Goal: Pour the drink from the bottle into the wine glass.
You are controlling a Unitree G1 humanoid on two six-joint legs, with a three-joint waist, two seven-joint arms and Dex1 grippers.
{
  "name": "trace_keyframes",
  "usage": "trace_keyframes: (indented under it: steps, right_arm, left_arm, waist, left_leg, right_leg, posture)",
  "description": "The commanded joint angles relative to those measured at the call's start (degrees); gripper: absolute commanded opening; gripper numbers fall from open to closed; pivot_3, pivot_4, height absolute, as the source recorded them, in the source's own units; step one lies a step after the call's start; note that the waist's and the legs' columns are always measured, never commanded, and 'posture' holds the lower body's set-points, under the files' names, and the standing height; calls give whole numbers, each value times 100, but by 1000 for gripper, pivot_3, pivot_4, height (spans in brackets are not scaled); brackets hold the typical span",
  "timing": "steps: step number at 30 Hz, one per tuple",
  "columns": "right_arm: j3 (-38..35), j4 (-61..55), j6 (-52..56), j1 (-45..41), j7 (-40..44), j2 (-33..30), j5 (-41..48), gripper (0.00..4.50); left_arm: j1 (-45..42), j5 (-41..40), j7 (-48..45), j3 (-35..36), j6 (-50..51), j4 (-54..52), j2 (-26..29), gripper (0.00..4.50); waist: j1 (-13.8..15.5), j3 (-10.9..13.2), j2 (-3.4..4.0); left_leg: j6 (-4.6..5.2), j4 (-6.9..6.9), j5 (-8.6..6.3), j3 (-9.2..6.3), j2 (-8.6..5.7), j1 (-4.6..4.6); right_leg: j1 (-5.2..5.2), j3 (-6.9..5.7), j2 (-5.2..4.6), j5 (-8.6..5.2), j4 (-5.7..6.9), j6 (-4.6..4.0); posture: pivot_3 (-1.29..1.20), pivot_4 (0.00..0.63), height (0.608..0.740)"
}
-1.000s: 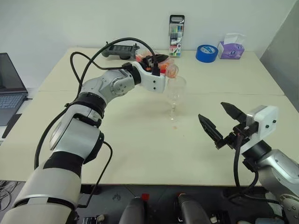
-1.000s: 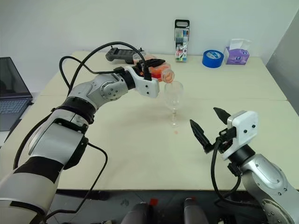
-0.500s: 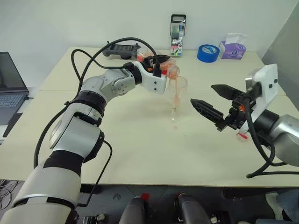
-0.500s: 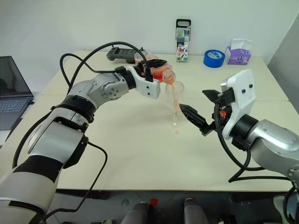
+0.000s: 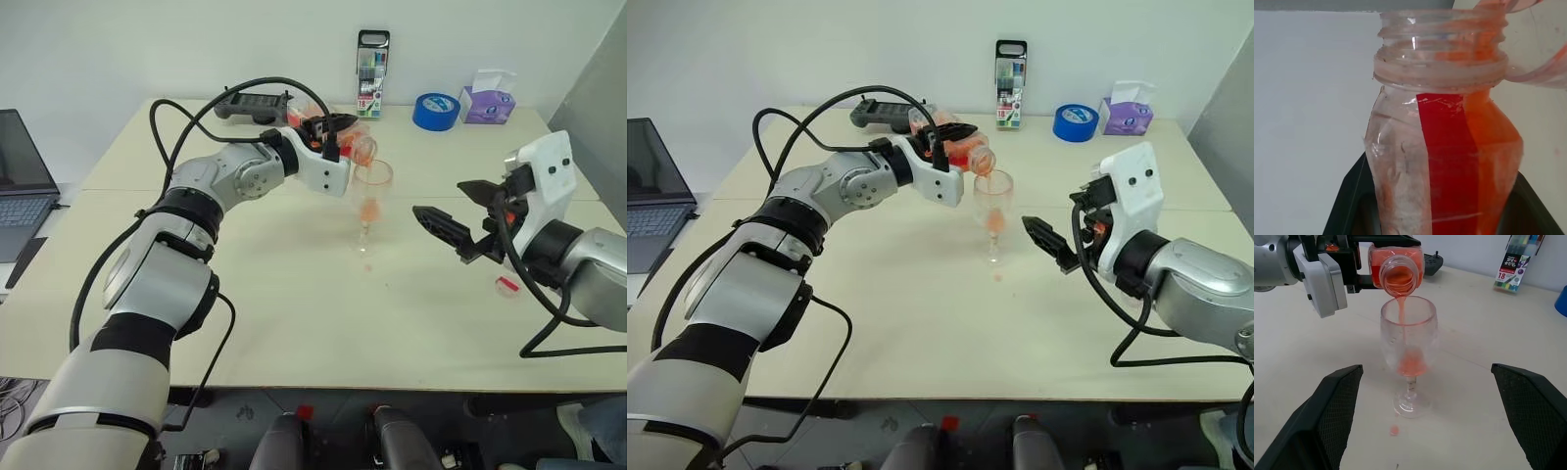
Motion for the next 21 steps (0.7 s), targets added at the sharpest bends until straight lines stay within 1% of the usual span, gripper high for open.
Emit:
trace_keyframes:
  steps: [1, 21]
  right_arm:
    - [-108, 34, -31, -166, 21, -41, -148, 4500]
    - [-61, 103, 132, -261, 253, 103, -493, 4500]
  left_arm:
    - [-245, -22, 115, 17, -46, -88, 28, 1713]
    - [-248, -31, 180, 16, -16, -53, 47, 1713]
  waist:
    - [0, 0, 0]
    - [0, 0, 0]
  left_leg:
    - [0, 0, 0, 1, 0, 0]
    - [1, 1, 0, 1, 0, 0]
  right_leg:
    - [0, 1, 0, 0, 0, 0]
    - [-1, 1, 0, 0, 1, 0]
  posture:
    - [0, 150, 740]
    - [0, 150, 740]
